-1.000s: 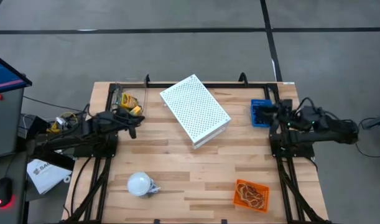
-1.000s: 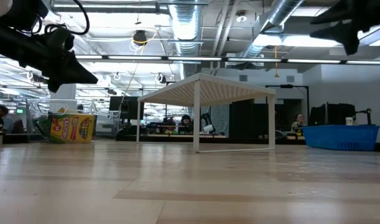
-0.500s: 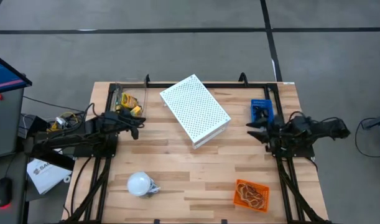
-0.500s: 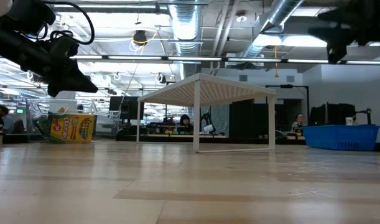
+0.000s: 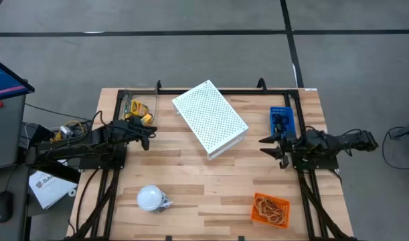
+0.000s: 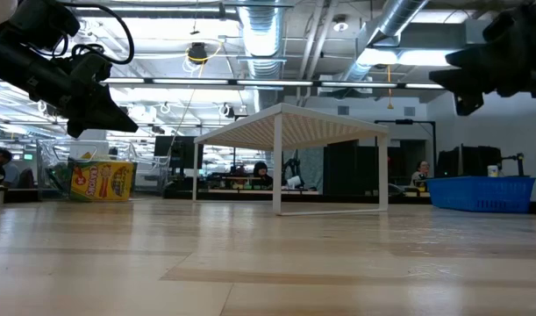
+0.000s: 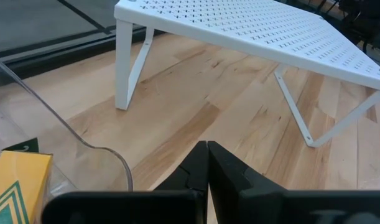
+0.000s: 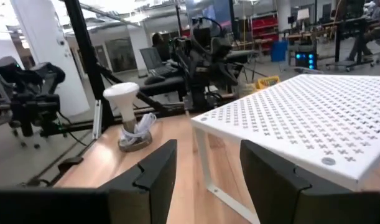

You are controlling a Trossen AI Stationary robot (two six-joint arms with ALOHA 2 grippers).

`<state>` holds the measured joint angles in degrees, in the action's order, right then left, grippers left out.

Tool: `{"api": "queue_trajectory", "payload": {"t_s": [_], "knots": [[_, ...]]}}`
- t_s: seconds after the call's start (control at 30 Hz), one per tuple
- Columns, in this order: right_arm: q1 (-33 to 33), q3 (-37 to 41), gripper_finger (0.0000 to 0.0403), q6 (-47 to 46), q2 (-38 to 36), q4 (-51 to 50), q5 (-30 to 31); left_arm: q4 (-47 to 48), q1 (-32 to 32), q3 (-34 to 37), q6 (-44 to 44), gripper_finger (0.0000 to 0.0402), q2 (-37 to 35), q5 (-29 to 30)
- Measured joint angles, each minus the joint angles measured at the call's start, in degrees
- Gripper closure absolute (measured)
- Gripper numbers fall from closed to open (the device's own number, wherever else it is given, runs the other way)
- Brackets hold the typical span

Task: Pick & Place Office Desk Supplies
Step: Put the transparent bin on the shelf

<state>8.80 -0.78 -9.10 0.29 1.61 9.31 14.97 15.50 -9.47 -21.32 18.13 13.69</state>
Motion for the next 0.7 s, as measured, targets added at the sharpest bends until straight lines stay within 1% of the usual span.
{"api": "queue_trajectory", "payload": {"t_s": [0.13,0.27,0.7], "knots": [[-1.0,0.0,0.023,0.6,0.3,0.0,0.4,0.0,0.0,0.0,0.0,0.0401,0.0,0.0],[-1.8,0.0,0.023,0.0,2.2,-0.1,0.4,0.0,0.0,0.0,0.0,0.0401,0.0,0.0],[-1.8,0.0,0.023,-0.4,3.0,-0.1,0.6,0.0,0.0,0.0,0.0,0.0401,0.0,0.0]]}}
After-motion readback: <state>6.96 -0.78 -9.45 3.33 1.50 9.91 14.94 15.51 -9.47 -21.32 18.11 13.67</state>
